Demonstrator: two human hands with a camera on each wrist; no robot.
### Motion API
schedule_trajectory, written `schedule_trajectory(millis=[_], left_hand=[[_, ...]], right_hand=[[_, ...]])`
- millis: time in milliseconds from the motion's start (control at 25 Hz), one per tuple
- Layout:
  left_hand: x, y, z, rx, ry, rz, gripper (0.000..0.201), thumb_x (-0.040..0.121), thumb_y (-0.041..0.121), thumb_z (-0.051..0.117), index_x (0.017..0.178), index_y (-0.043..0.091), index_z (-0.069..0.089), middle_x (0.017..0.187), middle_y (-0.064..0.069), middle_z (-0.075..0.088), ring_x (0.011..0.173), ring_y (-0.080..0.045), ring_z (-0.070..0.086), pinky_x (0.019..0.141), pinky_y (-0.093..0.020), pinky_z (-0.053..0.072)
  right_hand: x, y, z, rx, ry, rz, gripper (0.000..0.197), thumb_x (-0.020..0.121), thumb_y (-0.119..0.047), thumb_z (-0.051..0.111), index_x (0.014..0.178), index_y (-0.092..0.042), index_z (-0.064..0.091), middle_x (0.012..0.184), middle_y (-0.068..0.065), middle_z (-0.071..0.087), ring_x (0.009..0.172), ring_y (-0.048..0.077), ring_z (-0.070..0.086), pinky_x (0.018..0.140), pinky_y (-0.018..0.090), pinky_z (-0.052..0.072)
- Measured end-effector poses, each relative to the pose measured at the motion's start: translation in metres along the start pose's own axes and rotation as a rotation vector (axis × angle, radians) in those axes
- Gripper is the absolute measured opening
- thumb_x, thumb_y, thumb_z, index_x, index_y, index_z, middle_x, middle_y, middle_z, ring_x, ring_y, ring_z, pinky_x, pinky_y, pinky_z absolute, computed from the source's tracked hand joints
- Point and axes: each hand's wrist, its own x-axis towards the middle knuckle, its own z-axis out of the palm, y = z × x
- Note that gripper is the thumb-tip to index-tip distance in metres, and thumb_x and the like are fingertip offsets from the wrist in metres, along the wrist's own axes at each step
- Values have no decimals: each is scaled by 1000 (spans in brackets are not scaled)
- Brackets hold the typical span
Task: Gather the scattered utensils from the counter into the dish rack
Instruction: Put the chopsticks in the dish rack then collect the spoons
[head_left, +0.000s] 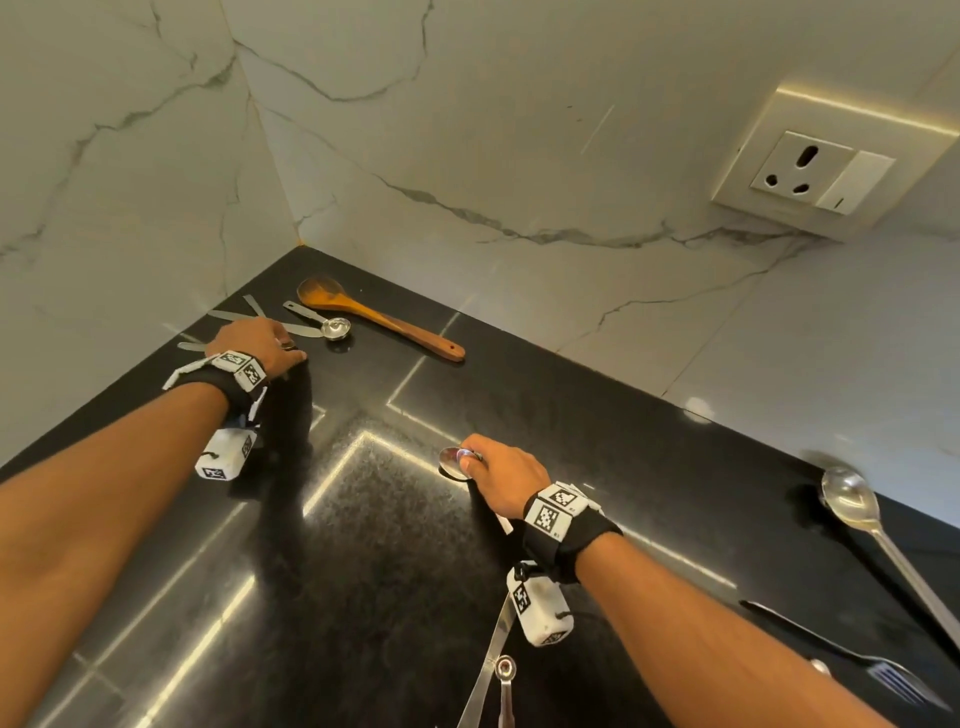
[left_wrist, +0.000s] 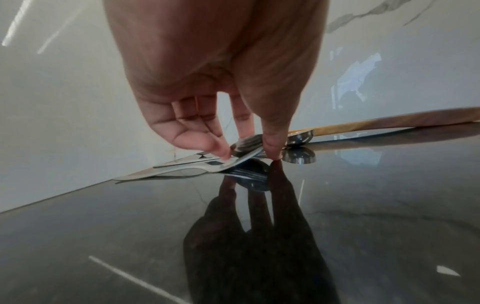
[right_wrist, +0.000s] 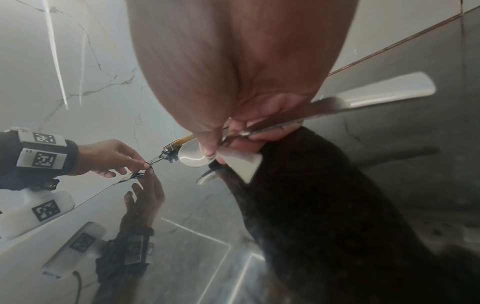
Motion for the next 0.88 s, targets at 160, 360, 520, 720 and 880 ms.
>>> schedule_trajectory(millis=[160,360,520,720,880], left_hand=[[-15,2,1,-82,66,-2,28,82,39,74,96,16,77,93,-9,72,82,-24,60,71,-38,52],[-56,3,-23,-377,240,48,30,81,35,76,94,9,78,84,-10,74,76,-18,61,70,-31,49],[-108,-1,-50,-714,347,-2,28,76,43,79,79,16,77,70,-1,70,68,-14,62,63,-26,50],[-174,0,-49,-795,274,53,14,77,20,80,89,13,78,82,-3,73,73,-8,62,75,-26,53],[-227,15,-31,-763,215,202,19,81,16,76,101,15,76,89,2,73,80,0,65,77,-10,49]], right_hand=[[-1,-1,0,5,8,-10,25,103,-41,36,109,-28,57,102,2,68,91,26,62,78,39,48],[3,0,-4,20,-7,0,25,103,-42,38,106,-28,59,98,0,66,91,25,62,78,38,48],[11,0,-8,7,-68,-20,21,103,-39,41,104,-27,58,100,-1,62,92,23,58,77,34,42],[-1,-2,-8,157,-83,-54,9,100,-28,49,97,-26,58,97,-1,61,88,21,58,90,50,52],[-52,-9,-15,400,216,-156,13,100,-24,49,100,-23,62,89,-11,62,78,12,56,80,44,52]])
